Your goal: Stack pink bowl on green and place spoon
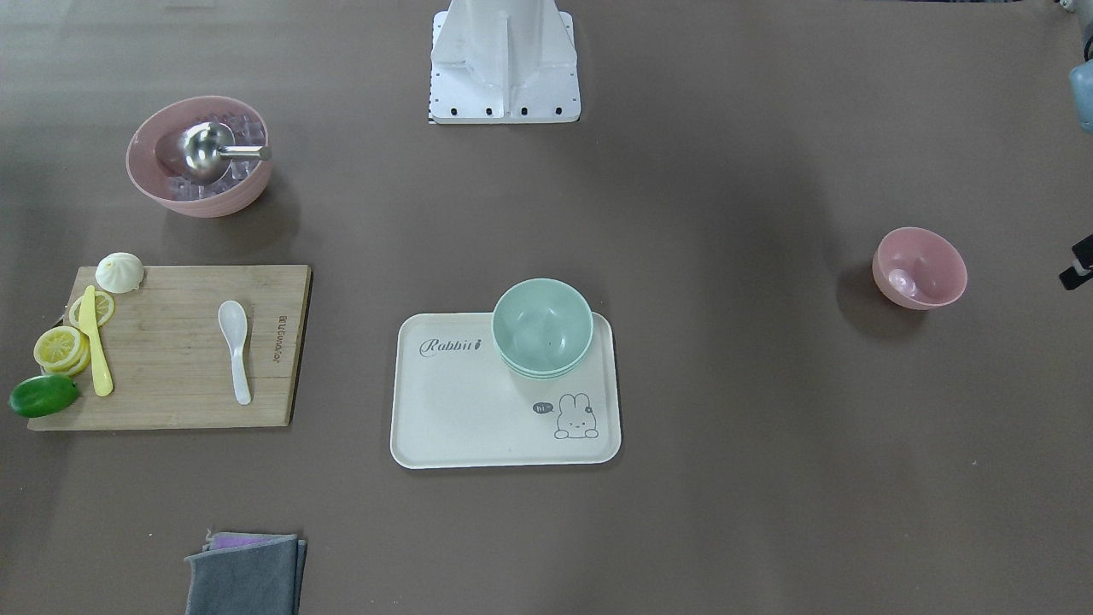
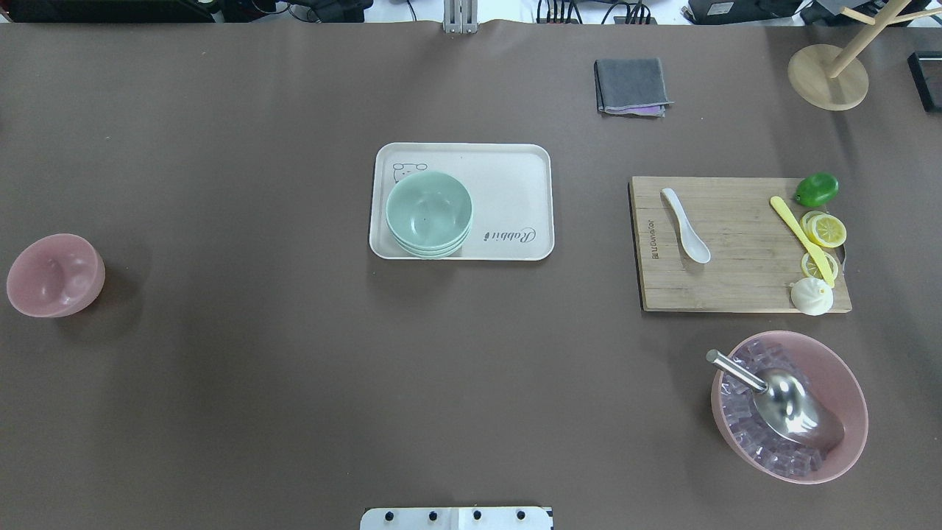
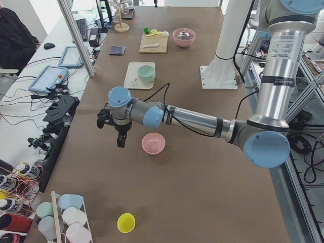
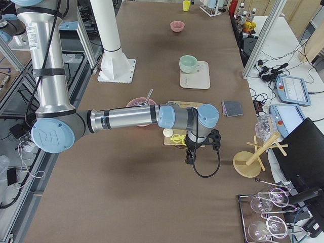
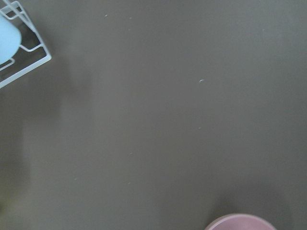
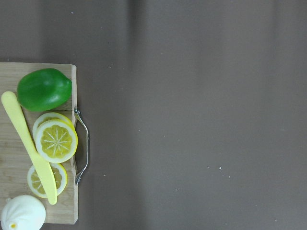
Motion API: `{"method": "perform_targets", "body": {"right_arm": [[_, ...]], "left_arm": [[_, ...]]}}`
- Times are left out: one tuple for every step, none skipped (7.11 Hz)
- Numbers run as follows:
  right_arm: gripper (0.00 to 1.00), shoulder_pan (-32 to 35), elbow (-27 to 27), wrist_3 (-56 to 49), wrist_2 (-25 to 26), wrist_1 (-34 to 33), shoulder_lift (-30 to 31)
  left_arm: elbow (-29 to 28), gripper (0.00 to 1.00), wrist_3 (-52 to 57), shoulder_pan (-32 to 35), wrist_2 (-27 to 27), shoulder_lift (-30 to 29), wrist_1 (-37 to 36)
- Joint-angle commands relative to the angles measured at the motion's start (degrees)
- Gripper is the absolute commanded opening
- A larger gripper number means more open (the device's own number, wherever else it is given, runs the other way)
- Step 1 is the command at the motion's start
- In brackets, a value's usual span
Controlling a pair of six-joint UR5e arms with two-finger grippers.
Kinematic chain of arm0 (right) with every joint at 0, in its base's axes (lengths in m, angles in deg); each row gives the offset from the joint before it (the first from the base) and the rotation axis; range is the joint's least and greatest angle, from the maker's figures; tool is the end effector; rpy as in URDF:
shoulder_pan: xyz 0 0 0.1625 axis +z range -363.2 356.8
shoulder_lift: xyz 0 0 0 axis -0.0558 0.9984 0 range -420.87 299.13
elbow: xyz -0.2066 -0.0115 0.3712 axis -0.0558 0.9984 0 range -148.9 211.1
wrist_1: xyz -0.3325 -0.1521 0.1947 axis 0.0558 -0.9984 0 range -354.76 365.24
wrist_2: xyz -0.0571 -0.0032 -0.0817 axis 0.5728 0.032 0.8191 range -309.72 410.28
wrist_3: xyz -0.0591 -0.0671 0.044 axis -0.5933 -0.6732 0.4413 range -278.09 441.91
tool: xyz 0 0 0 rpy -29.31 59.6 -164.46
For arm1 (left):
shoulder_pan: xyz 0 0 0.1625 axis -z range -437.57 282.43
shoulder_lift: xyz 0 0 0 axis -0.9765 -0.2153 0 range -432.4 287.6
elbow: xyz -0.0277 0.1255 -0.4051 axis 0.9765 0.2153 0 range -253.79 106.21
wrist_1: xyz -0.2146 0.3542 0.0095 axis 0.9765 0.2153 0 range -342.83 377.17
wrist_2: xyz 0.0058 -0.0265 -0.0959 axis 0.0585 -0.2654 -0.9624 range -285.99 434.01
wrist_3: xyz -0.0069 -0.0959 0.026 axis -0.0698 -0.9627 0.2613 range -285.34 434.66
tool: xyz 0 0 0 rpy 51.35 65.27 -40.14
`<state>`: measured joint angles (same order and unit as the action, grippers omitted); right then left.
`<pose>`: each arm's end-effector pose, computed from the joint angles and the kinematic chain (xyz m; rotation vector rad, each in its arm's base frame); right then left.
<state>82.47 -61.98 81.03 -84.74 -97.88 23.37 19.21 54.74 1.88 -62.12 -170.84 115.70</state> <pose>0.0230 -0.5276 0.6027 -0.0943 -0.7828 -0.0569 0.0428 -0.5658 0.5359 0.1085 0.8547 -0.0129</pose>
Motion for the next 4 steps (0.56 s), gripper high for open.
{"method": "perform_targets", "body": {"right_arm": [[1.0, -0.1, -0.2, 0.0, -1.2, 0.0, 0.0], [1.0, -0.1, -0.3, 0.0, -2.3, 0.0, 0.0], [1.0, -0.1, -0.3, 0.0, -2.3, 0.0, 0.0], [1.0, -0.1, -0.3, 0.0, -2.3, 0.0, 0.0]], "left_arm": [[-9.7, 0.98, -1.7, -4.3, -0.8, 1.0, 10.1], [-12.6, 0.98, -4.3, -5.9, -0.8, 4.1, 18.0], [-12.4, 0.98, -9.0, -8.9, -0.7, 5.3, 22.6], [-12.8, 0.98, -9.6, -11.7, -0.5, 8.0, 28.0]]}}
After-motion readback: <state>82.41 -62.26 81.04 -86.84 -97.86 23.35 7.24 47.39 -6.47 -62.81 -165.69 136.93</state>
